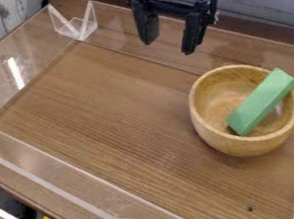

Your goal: Remove the green block from inside the brown bowl and put it on the table

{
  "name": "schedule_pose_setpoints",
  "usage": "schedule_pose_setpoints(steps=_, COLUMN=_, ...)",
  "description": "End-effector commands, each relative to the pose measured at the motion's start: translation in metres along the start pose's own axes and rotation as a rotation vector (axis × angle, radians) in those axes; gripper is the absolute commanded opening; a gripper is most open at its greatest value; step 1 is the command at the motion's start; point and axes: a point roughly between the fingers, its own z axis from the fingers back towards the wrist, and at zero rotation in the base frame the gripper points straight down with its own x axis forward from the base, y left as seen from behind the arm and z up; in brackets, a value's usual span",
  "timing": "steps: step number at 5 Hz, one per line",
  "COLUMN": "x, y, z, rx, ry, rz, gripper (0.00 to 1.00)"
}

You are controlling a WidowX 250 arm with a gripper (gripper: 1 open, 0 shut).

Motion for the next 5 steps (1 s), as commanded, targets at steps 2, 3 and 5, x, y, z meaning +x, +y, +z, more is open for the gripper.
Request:
schedule_pose_setpoints(steps=2, x=-0.015, y=-0.047, z=-0.015, rx=-0.03, ry=0.034, rz=0.025, gripper=1.0)
schedule_pose_setpoints(steps=3, x=-0.012, y=-0.092, z=-0.022, rx=-0.033, ry=0.043, rz=-0.091, gripper=1.0)
schedule_pose_setpoints(steps=5, x=0.0, y=-0.125, z=-0.032, rx=-0.027, ry=0.051, rz=-0.19, gripper=1.0)
